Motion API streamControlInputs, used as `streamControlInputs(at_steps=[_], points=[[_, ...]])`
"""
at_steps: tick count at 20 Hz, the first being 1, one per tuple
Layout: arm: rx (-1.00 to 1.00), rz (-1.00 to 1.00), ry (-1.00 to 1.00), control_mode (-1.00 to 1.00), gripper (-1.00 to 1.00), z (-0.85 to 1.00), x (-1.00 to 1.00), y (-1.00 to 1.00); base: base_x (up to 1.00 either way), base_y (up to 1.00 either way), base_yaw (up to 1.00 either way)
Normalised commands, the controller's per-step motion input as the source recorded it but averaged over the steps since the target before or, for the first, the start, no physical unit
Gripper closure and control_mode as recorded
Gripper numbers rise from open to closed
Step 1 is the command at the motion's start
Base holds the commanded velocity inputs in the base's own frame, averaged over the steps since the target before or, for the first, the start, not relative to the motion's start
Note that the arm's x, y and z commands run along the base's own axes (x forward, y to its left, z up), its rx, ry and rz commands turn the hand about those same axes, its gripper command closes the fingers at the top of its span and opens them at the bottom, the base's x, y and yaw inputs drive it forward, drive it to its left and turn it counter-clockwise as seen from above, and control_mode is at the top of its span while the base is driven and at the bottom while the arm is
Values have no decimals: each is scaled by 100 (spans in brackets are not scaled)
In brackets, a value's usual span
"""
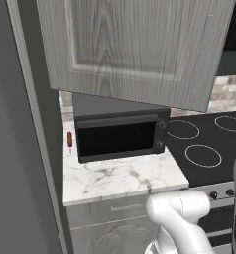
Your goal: Pick the dish brush and sponge from the cabinet and place them on the counter.
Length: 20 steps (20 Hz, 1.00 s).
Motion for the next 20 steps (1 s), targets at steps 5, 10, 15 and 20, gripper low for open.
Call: streamControlInputs(at_steps=[5, 10, 15, 20], points=[[19, 14, 10, -100, -100, 0, -13, -48, 0, 0, 0], [20, 11, 24, -100, -100, 0, 47, -21, 0, 0, 0], [22, 12, 24, -100, -100, -2, 42, -14, 0, 0, 0], [24, 16, 17, -100, -100, -7, 27, -15, 0, 0, 0]])
